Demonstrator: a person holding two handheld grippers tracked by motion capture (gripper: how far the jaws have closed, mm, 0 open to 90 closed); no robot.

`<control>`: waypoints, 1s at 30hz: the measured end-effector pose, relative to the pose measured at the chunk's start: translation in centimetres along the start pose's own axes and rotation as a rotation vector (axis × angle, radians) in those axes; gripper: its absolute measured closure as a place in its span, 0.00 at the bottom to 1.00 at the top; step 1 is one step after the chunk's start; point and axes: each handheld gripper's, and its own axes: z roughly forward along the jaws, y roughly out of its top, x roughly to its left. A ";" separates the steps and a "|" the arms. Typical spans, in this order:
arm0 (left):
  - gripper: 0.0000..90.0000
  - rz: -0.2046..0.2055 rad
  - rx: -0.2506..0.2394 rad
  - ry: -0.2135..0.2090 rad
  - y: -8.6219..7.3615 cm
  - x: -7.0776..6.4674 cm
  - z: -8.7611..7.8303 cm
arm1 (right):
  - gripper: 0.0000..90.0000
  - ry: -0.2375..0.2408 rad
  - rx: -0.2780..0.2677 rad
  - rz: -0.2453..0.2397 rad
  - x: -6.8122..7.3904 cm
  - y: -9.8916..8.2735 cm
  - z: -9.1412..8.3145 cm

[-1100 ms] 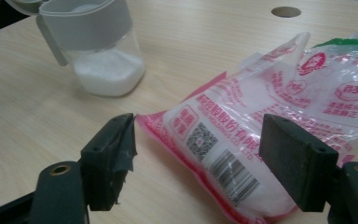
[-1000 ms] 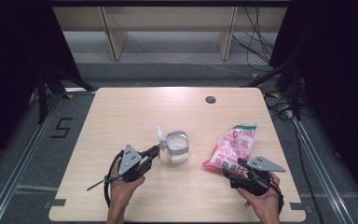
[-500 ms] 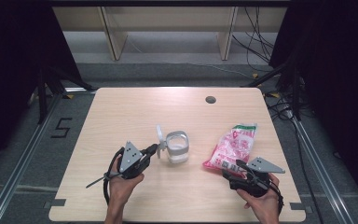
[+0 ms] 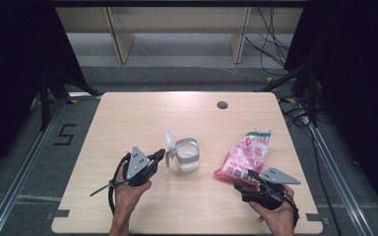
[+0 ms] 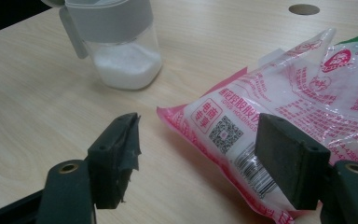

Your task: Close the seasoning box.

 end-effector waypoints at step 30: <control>1.00 -0.005 0.037 -0.001 1.0 -0.4 1.7 | 0.35 0.011 0.011 0.018 0.8 -0.4 0.0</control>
